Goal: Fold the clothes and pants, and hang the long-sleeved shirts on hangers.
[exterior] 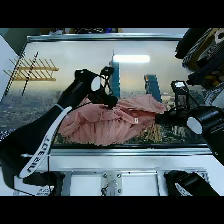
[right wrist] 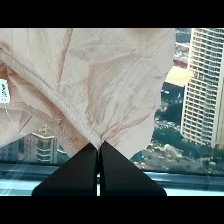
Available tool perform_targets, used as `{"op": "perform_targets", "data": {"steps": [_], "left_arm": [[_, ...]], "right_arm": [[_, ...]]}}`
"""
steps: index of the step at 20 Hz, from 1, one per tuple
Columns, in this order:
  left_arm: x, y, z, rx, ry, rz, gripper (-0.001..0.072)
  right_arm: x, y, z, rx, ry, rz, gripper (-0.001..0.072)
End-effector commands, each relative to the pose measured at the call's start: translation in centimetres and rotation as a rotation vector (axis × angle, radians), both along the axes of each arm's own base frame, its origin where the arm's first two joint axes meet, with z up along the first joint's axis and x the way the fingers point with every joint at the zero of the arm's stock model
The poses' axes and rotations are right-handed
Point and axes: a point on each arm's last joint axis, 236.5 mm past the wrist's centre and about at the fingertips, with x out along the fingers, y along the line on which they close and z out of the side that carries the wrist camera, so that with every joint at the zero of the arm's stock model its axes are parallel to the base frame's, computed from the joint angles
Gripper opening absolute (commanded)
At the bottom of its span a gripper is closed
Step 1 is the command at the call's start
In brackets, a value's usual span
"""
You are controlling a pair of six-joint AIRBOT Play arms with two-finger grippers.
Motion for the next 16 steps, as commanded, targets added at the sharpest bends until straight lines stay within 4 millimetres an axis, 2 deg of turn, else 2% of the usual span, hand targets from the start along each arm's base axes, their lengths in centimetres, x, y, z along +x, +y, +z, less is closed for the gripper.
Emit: {"op": "perform_targets", "data": {"steps": [1, 5, 8, 12, 16], "left_arm": [[-1.2, -0.4, -2.6, 0.105, 0.128, 0.011, 0.0546], [-1.9, -1.2, -3.6, 0.15, 0.182, 0.066, 0.0546], [-2.9, -0.4, -3.7, 0.188, 0.227, 0.092, 0.0546], [-2.5, 0.3, -3.8, 0.211, 0.211, 0.148, 0.0547], [-3.8, 0.7, -5.5, 0.233, 0.263, 0.152, 0.0547]], "right_arm": [[0.1, 0.1, 0.1, 0.003, -0.007, 0.001, 0.0009], [0.1, 0.1, 0.1, 0.004, -0.007, 0.001, 0.0009], [0.1, 0.1, 0.1, 0.003, -0.006, 0.001, 0.0009], [0.1, 0.1, 0.1, 0.004, -0.006, 0.001, 0.0009], [0.0, 0.3, 0.1, 0.011, -0.003, 0.002, 0.0009]]}}
